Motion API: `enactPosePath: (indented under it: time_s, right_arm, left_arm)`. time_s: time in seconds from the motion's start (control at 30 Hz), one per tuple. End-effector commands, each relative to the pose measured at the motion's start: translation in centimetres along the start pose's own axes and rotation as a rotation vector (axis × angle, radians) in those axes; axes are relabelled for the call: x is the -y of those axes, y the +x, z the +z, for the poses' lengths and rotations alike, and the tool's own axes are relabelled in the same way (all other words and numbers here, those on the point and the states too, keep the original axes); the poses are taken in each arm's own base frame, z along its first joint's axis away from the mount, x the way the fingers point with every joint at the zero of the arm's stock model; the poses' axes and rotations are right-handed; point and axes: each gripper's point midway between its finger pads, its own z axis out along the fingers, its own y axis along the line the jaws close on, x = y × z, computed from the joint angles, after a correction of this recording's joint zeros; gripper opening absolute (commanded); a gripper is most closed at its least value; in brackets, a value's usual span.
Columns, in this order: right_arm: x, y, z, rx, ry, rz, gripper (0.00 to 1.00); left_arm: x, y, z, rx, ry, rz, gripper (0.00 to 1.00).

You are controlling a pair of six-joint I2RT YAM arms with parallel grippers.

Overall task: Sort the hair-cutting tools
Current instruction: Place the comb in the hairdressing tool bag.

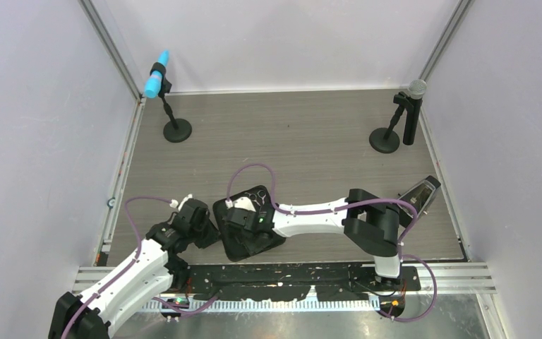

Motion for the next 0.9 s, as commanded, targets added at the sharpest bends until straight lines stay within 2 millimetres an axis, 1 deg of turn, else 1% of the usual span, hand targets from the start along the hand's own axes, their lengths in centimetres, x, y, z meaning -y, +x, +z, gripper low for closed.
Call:
enactPosePath:
  time_s: [0.0,0.13,0.27,0.37,0.53,0.67,0.73,0.77,0.8,0.87]
  right_arm:
    - [3.4,1.9,2.5,-0.054,0.132,0.034,0.42]
    - [4.8,3.0,2.8,-0.085,0.164,0.068,0.43]
    - [5.4,3.2,3.5,-0.107,0.182,0.082,0.42]
    - [5.8,3.9,4.5,-0.140,0.213,0.084,0.39]
    - [6.3,4.7,5.3,-0.173,0.248,0.090,0.33]
    - [6.5,5.0,5.6,-0.188,0.263,0.088,0.25]
    - [6.5,5.2,5.8,-0.197,0.266,0.087,0.18]
    - [6.5,5.2,5.9,-0.198,0.265,0.084,0.16]
    - [6.4,5.1,5.8,-0.196,0.264,0.083,0.12]
    - [6.3,4.5,5.3,-0.178,0.260,0.078,0.07]
  left_arm:
    - [0.8,-0.3,-0.5,0.005,0.024,0.004,0.00]
    - [1.2,-0.3,-0.7,0.000,0.047,-0.007,0.00]
    - [1.7,0.1,-1.0,-0.015,0.080,-0.018,0.00]
    - [1.6,0.4,-0.9,-0.019,0.086,-0.018,0.00]
    - [1.2,0.9,-0.4,-0.036,0.079,-0.017,0.00]
    - [1.4,0.9,-0.2,-0.038,0.082,-0.014,0.00]
    - [1.5,0.9,-0.2,-0.038,0.084,-0.011,0.00]
    - [1.5,0.9,-0.2,-0.039,0.085,-0.011,0.00]
    - [1.5,0.8,-0.1,-0.039,0.085,-0.010,0.00]
    - [1.5,0.9,-0.1,-0.039,0.085,-0.009,0.00]
